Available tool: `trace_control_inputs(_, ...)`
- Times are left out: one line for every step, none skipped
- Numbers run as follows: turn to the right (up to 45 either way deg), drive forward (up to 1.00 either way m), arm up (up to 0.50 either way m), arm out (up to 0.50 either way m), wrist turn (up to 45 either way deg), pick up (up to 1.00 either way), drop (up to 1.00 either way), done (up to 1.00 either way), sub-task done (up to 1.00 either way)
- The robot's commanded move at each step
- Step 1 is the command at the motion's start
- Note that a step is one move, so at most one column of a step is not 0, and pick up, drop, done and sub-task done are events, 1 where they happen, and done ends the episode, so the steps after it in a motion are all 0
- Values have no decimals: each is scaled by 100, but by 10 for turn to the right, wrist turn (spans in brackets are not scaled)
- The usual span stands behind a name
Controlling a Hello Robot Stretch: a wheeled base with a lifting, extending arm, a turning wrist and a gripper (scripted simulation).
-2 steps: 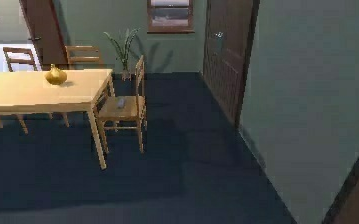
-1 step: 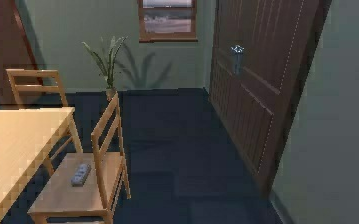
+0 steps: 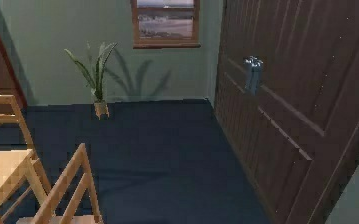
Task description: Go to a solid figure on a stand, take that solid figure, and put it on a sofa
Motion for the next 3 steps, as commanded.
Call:
trace_control_inputs(-30, 0, 0, 0, 0, 0, 0, 0, 0)
trace_control_inputs(450, 0, 0, 0, 0, 0, 0, 0, 0)
trace_control_inputs(120, 0, 0, 0, 0, 0, 0, 0, 0)
